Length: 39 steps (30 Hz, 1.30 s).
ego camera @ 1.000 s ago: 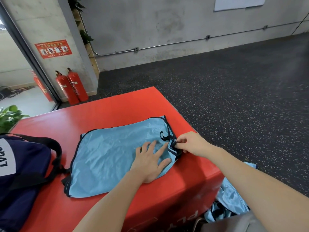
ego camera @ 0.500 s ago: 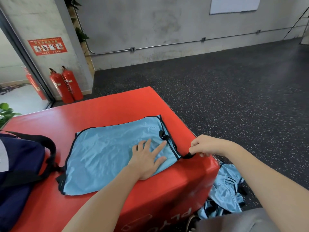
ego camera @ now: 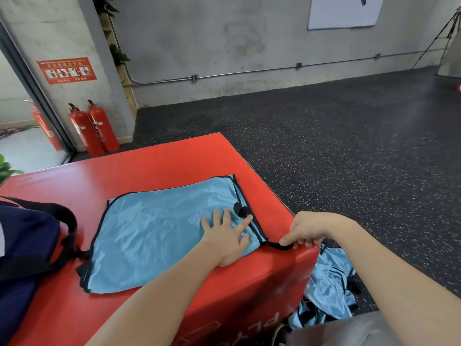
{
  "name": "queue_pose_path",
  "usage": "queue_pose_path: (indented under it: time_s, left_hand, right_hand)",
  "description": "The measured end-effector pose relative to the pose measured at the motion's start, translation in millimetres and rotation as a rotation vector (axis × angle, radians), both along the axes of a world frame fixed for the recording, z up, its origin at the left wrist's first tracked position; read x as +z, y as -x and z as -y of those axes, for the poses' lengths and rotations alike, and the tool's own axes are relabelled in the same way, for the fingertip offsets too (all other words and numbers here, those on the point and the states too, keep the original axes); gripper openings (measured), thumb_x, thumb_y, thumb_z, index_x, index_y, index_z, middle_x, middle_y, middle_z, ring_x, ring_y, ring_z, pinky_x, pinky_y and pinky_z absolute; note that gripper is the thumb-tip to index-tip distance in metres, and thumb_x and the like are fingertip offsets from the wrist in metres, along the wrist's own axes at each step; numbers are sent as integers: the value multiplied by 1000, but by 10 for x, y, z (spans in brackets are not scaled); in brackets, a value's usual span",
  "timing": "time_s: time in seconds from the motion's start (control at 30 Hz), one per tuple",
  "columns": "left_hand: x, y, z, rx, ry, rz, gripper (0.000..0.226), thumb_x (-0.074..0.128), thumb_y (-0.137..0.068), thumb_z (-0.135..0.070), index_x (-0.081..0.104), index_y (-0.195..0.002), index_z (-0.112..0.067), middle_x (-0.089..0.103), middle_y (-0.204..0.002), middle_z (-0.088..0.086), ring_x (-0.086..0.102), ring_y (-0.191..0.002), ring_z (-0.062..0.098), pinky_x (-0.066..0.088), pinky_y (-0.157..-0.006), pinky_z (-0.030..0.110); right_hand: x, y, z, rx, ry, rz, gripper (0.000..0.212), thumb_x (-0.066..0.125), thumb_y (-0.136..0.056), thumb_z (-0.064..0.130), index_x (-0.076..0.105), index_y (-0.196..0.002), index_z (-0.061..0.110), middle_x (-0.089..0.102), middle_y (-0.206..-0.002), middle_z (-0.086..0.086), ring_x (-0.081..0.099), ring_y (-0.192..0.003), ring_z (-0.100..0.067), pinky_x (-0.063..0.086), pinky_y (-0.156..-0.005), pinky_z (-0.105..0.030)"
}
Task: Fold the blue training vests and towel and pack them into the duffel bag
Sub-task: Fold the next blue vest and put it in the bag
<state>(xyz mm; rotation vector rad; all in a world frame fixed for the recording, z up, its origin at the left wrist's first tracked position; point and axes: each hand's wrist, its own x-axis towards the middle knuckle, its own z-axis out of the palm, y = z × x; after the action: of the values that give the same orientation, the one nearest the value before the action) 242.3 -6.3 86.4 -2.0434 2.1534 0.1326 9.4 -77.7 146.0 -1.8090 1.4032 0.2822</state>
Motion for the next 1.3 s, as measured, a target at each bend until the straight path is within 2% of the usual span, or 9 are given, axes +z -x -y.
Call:
queue_pose_path:
  time_s: [0.33, 0.5, 0.6, 0.7, 0.77, 0.83, 0.93, 1.17, 1.3]
  left_hand:
    - [-106, -25, 20, -288, 175, -10, 64, 11, -104, -40, -17, -158, -22, 8, -168, 0, 6, -154, 25, 14, -121, 51]
    - [-118, -48, 63, -280, 143, -56, 66, 5, -100, -46, 7, -160, -19, 15, -167, -1, 10, -152, 28, 13, -119, 56]
    - [-15, -8, 35, -343, 125, 93, 73, -7, -92, -44, 28, -150, -19, 23, -162, 8, 16, -146, 31, 24, -112, 57]
    - [152, 13, -47, -337, 82, 18, 54, 30, -107, -24, 23, -148, 9, 25, -160, 19, 25, -149, 30, 28, -103, 10]
    - [228, 33, -80, -287, 31, -93, 59, 53, -100, -4, 22, -145, 18, 20, -162, 22, 21, -151, 29, 24, -94, -1]
    - [56, -3, -76, -322, 99, 26, 72, 41, -105, -21, -5, -155, 3, -3, -167, 17, 1, -154, 27, 19, -119, 26]
    - [-149, -143, 43, -404, 81, 141, 62, 25, -103, -38, 7, -159, -17, 10, -165, 13, 6, -151, 34, 12, -118, 59]
    - [-184, -709, -300, -220, 101, -105, 77, 5, -93, -69, 9, -160, -33, -2, -169, -4, -8, -154, 14, -3, -125, 44]
    - [-172, -1167, -627, -89, 89, -91, 79, -5, -85, -78, -6, -157, -45, -12, -167, -9, -15, -153, 11, -8, -124, 43]
  right_hand:
    - [177, -266, 19, 15, 493, 46, 34, 73, -85, 43, 66, -60, 20, 58, -57, 6, 52, -56, -11, 41, -55, -26]
    - [141, -647, -150, -128, 680, 356, 5, 65, -90, 21, 69, -87, 20, 65, -78, 9, 60, -79, -12, 41, -74, -21]
    - [-37, -1054, -385, -142, 631, 473, 19, 60, -93, 15, 68, -110, 15, 68, -107, -3, 63, -102, -18, 46, -95, -27]
    - [-334, -1431, -615, -100, 655, 442, 14, 53, -98, 20, 61, -110, 18, 58, -127, -10, 35, -140, -3, 34, -109, -36]
    - [-445, -1506, -656, -114, 685, 420, 17, 46, -103, 25, 57, -112, 17, 52, -133, -7, 17, -146, -2, 25, -112, -37]
    - [-484, -1448, -613, -94, 683, 444, 32, 40, -107, 30, 55, -129, 12, 50, -138, -4, 29, -139, -17, 23, -114, -33]
    - [-565, -1291, -495, -61, 689, 479, 43, 39, -107, 36, 53, -137, 8, 53, -140, -6, 42, -136, -19, 27, -115, -28]
    - [-794, -1248, -451, 63, 779, 154, 104, -9, -84, 81, 40, -151, 19, 40, -157, 0, 31, -147, -19, 16, -124, -36]
    - [-803, -1261, -422, 34, 787, -45, 123, -32, -67, 80, 25, -158, 20, 21, -166, 0, 13, -154, -17, 9, -125, -41]
